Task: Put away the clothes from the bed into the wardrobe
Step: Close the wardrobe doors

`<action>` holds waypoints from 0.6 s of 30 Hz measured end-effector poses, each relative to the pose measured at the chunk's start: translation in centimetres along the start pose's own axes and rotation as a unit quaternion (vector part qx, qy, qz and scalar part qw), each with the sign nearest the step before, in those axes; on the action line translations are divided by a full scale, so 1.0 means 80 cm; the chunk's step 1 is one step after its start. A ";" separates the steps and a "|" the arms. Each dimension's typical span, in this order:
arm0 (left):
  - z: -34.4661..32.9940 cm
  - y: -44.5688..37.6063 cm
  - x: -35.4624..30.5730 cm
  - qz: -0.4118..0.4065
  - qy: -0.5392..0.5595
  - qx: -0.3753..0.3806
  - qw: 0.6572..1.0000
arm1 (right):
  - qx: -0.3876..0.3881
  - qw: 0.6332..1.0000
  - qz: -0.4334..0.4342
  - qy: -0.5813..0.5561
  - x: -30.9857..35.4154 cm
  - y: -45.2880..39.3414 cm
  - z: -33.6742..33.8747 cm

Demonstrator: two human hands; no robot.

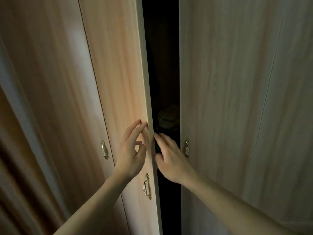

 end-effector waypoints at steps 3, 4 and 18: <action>-0.023 -0.012 -0.005 0.006 -0.040 0.013 0.999 | -0.006 1.000 0.000 -0.002 -0.013 -0.007 0.014; -0.030 -0.015 -0.007 0.003 -0.051 0.017 0.999 | -0.006 1.000 -0.002 -0.003 -0.019 -0.009 0.018; -0.109 -0.054 0.004 -0.071 -0.141 0.056 0.986 | -0.058 0.998 -0.025 0.017 -0.090 -0.054 0.062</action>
Point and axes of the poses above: each hand's wrist, its own y-axis away from the middle knuckle, its own z-axis out of the back of the hand, x = y × z, the point moved 9 cm from there along -y, towards the middle knuckle, and after that the axes turned 13 degrees about -y, right-handed, at the moved point
